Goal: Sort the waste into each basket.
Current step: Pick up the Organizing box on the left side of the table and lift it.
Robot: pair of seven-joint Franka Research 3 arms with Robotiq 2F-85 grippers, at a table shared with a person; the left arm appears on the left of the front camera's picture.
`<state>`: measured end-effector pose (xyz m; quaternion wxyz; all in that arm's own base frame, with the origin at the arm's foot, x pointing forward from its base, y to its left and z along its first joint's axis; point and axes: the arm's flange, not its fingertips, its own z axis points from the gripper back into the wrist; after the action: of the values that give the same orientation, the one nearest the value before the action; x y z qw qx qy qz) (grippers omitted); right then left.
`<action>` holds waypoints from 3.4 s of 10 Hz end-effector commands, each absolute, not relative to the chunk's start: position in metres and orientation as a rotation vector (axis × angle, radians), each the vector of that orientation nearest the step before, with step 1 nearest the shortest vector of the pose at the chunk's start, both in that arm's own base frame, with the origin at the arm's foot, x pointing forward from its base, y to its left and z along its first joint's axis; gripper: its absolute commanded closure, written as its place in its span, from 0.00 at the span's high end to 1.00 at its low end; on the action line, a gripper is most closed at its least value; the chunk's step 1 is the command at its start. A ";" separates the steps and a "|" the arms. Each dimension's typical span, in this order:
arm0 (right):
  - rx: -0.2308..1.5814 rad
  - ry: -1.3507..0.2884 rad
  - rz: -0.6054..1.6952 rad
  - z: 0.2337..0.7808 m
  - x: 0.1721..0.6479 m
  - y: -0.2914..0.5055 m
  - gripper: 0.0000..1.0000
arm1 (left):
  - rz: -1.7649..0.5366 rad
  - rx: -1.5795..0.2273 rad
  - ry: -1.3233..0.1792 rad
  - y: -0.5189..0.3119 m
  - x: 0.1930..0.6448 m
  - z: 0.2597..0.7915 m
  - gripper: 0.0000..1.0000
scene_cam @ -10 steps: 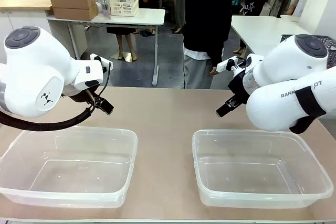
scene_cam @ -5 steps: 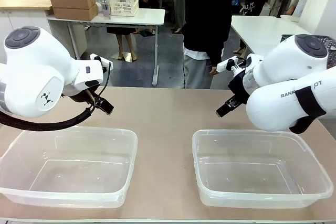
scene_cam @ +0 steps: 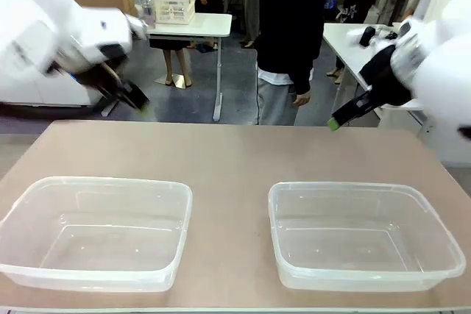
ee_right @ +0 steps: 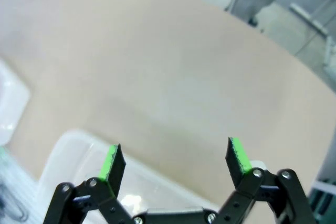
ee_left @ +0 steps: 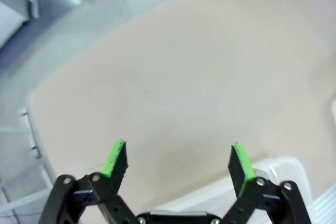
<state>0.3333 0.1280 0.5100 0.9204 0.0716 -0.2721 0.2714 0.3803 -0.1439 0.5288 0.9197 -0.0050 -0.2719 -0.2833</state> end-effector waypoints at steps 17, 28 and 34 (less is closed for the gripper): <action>0.759 -0.455 0.273 0.563 0.276 0.039 1.00 | -0.578 0.541 0.012 -0.015 0.400 0.576 1.00; 0.759 -0.455 0.273 0.563 0.276 0.039 1.00 | -0.622 -1.176 -0.315 0.013 0.275 0.589 1.00; 0.759 -0.455 0.273 0.563 0.276 0.039 1.00 | -0.762 -0.980 -0.422 0.009 0.273 0.590 1.00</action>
<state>0.2734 0.0397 0.5627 0.9019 0.3552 -0.2161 0.1174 0.2684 0.0087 0.5924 0.8026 -0.4506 -0.1851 -0.3442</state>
